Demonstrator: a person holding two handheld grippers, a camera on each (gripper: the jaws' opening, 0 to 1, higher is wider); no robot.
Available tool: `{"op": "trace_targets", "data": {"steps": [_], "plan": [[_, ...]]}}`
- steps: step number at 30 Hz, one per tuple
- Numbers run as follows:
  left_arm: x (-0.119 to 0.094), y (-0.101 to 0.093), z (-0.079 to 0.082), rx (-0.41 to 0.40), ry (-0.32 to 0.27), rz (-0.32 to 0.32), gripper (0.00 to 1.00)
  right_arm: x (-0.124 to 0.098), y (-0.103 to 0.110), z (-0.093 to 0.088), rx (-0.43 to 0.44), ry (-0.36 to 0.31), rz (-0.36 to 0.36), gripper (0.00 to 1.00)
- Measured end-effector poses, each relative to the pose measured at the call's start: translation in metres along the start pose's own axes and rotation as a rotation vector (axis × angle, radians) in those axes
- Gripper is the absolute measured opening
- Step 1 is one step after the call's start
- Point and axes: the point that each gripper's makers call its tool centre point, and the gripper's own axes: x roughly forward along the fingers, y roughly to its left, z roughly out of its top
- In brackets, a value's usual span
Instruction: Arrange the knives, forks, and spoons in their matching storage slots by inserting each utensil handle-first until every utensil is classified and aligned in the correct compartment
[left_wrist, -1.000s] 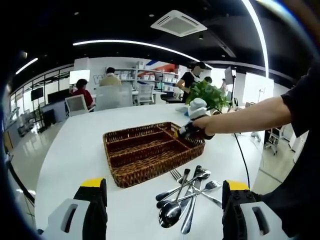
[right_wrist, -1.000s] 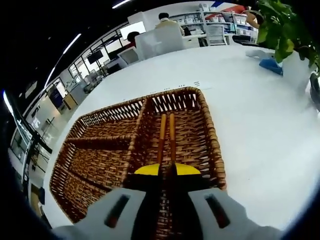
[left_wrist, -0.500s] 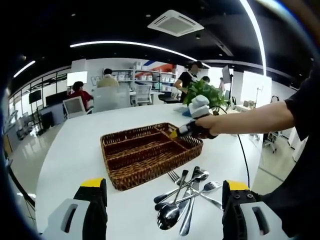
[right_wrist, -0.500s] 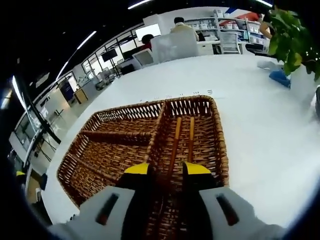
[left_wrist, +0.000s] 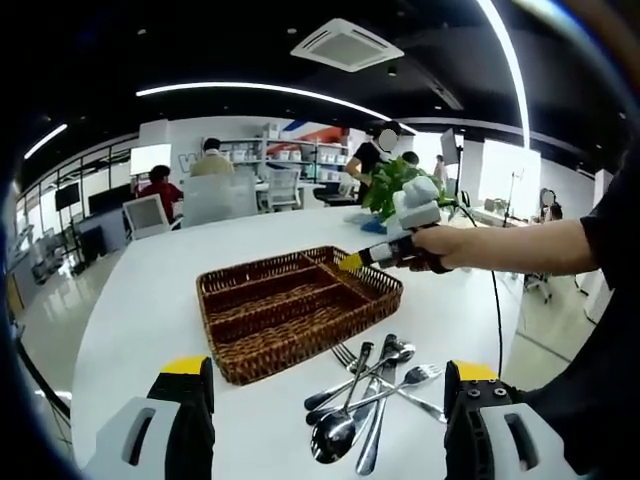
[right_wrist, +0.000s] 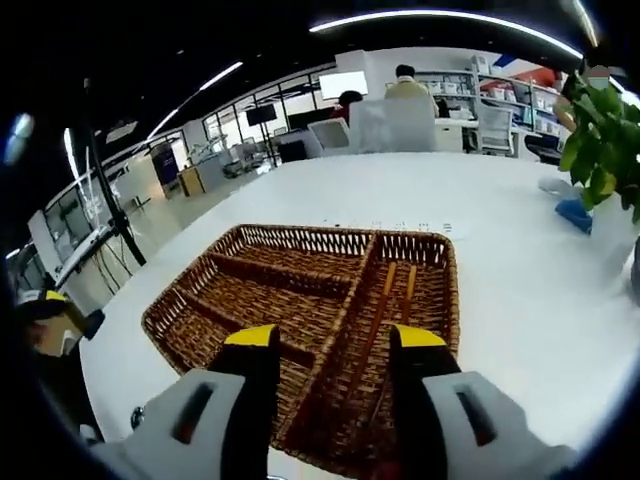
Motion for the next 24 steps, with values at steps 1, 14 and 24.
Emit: {"op": "trace_targets", "data": {"steps": [1,14,24], "plan": [[0.000,0.000,0.000,0.000,0.000,0.000,1.00,-0.005,0.004,-0.002,-0.014,-0.004,0.007,0.48],[0.005,-0.002,0.006,0.011,-0.001,-0.008,1.00,-0.053,0.042,-0.006,-0.141,-0.066,0.090,0.67],[0.010,-0.003,0.013,-0.007,-0.022,-0.017,1.00,-0.091,0.057,-0.016,-0.275,-0.088,0.118,0.85]]}}
